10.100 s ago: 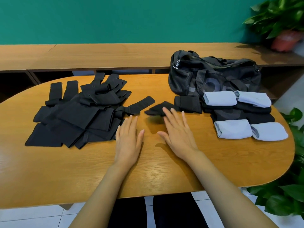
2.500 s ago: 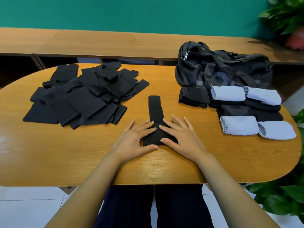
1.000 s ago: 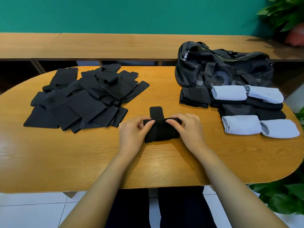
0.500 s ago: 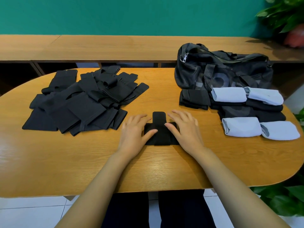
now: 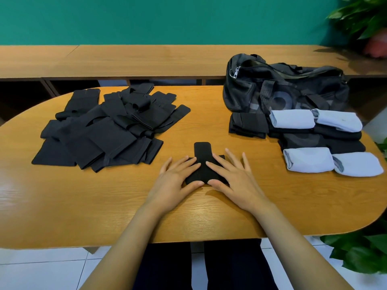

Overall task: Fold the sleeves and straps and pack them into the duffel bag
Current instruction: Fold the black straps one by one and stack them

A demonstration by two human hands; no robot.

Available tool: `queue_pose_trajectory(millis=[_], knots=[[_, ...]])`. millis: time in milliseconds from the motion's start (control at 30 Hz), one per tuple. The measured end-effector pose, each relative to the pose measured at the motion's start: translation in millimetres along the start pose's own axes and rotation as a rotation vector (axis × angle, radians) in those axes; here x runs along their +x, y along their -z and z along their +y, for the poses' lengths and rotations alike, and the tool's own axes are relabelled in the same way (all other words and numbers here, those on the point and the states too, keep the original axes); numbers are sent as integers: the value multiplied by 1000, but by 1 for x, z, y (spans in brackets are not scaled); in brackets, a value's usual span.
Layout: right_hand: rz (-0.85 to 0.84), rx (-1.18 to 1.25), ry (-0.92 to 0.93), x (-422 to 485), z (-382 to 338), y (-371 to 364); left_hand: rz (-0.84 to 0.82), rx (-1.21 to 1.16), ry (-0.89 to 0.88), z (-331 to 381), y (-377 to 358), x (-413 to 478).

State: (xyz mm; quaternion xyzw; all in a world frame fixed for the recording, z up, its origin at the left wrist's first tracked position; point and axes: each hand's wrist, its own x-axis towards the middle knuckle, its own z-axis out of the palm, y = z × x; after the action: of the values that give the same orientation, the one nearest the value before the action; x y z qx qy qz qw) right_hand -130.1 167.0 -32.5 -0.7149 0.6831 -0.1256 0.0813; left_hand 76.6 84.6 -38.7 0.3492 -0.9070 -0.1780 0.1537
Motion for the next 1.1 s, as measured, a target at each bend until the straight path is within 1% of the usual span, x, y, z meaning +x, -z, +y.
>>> queue_pose_trajectory(millis=[133, 300, 433, 500, 633, 767, 933, 1033, 1100], knots=[[76, 4, 29, -1, 0, -1, 43, -2, 13, 2, 1, 0], [245, -7, 89, -4, 4, -7, 75, -12, 26, 2, 2, -2], [299, 6, 82, -3, 4, -8, 119, -15, 8, 2, 1, -4], [329, 41, 71, -4, 3, -7, 139, -59, 3, 2, 1, -6], [399, 105, 50, -6, 0, -4, 203, -220, 29, 1, 3, -12], [479, 139, 50, -2, -3, 3, 234, -264, 35, 3, 7, -14], [514, 241, -42, 11, -10, 13, 352, -359, 146, 9, 8, -6], [473, 290, -157, 20, -12, 19, 395, -406, 246, 11, 7, 1], [450, 275, -204, 27, -15, 22, 405, -425, 309, 10, 6, 6]])
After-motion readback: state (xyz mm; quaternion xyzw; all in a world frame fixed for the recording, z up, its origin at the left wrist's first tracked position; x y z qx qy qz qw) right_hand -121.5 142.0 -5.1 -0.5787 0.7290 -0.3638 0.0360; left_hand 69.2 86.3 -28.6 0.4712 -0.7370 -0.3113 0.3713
